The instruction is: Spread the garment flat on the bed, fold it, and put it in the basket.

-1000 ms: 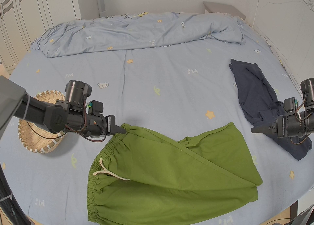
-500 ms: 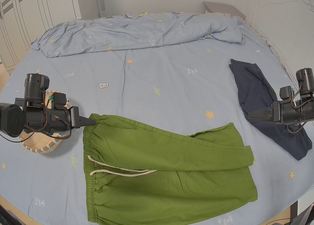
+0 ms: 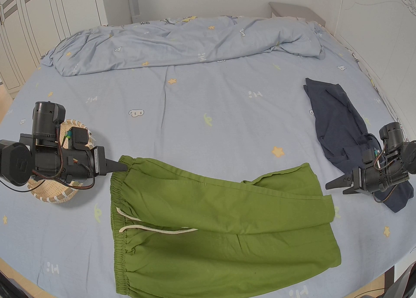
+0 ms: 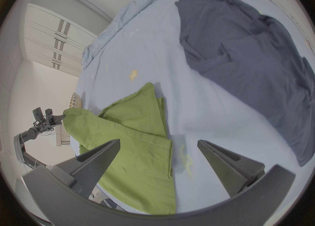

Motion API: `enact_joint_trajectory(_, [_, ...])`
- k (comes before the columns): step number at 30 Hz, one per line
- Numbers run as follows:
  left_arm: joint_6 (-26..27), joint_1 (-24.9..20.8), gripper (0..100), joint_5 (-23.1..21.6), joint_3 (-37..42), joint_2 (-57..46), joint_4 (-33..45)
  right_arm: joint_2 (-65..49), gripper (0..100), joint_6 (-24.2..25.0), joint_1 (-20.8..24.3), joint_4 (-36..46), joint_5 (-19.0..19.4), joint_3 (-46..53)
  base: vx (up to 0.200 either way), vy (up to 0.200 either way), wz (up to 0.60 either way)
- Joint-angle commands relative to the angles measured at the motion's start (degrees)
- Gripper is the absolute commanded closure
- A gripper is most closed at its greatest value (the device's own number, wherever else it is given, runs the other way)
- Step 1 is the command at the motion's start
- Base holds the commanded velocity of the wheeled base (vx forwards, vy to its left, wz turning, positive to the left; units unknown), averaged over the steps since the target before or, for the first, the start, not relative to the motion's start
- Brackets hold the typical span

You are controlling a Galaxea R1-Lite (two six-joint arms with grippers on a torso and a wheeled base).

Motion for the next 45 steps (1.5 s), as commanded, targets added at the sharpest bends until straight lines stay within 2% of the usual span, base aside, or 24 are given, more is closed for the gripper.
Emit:
enact_joint_trajectory(1, [0.01, -1.54, 100, 0.15, 0.49, 1.36, -0.03, 2.17, 0, -0.53, -0.22, 0.04, 0.05, 1.39, 0.0, 0.0, 0.0])
enact_joint_trajectory(5, [0.01, -1.63, 100, 0.32, 0.49, 1.98, -0.12, 2.78, 0, -1.59, 0.13, -0.14, 0.14, 1.91, 0.0, 0.0, 0.0])
enact_joint_trajectory(8, [-0.08, -1.37, 100, 0.32, 0.32, 2.06, -0.12, 3.49, 0, -1.76, 0.75, -4.53, 0.84, 3.94, 0.0, 0.0, 0.0])
enact_joint_trajectory(10, [-0.08, -1.37, 100, 0.32, 0.32, 2.06, -0.12, 3.49, 0, -1.76, 0.75, -4.53, 0.84, 3.94, 0.0, 0.0, 0.0])
enact_joint_trajectory(11, [-0.08, -1.37, 100, 0.32, 0.14, 2.06, -0.12, 3.4, 0, -1.33, 1.8, -9.19, 0.84, 6.13, 0.0, 0.0, 0.0])
enact_joint_trajectory(13, [-0.08, -1.28, 100, 0.32, 0.05, 2.24, -0.12, 3.31, 0, -1.33, 1.8, -10.86, 0.93, 7.1, 0.0, 0.0, 0.0])
enact_joint_trajectory(17, [-0.08, -1.19, 100, 0.32, -0.03, 2.24, -0.12, 3.22, 0, -1.33, 1.72, -11.47, 0.93, 7.45, 0.0, 0.0, 0.0])
enact_joint_trajectory(18, [-0.08, -1.02, 100, 0.32, -0.12, 2.24, -0.12, 2.96, 0, -1.33, 1.63, -11.47, 2.69, 7.54, 0.0, 0.0, 0.0])
enact_joint_trajectory(21, [-0.08, -1.02, 100, 0.32, -0.12, 2.24, -0.12, 2.96, 0, -1.33, 1.63, -11.47, 2.69, 7.54, 0.0, 0.0, 0.0])
enact_joint_trajectory(22, [-0.08, -0.84, 100, 0.32, -0.21, 2.24, -0.12, 2.26, 100, -1.24, 1.72, -11.39, 3.13, 7.63, 0.0, 0.0, 0.0])
enact_joint_trajectory(28, [-0.08, -0.84, 100, 0.32, -0.3, 2.24, -0.12, 2.08, 100, -1.33, 1.1, -11.47, 3.13, 7.45, 0.0, 0.0, 0.0])
enact_joint_trajectory(33, [-0.08, -0.66, 100, 0.32, -0.3, 2.24, -0.12, 1.2, 100, -1.41, -1.98, -11.47, 3.48, 6.4, 0.0, 0.0, 0.0])
enact_joint_trajectory(38, [-0.08, -0.66, 100, 0.32, -0.3, 2.33, -0.12, 1.02, 100, -1.41, -2.15, -11.56, 3.39, 6.22, 0.0, 0.0, 0.0])
enact_joint_trajectory(44, [-0.17, -0.22, 100, 0.5, 0.49, 0.92, -0.12, -3.81, 100, -1.24, -0.13, -11.03, 2.6, 5.61, 0.0, 0.0, 0.0])
enact_joint_trajectory(45, [-0.08, 0.57, 100, 0.41, 0.67, -0.31, -0.12, -4.6, 100, -0.27, 2.68, -9.89, 0.84, 2.53, 0.0, 0.0, 0.0])
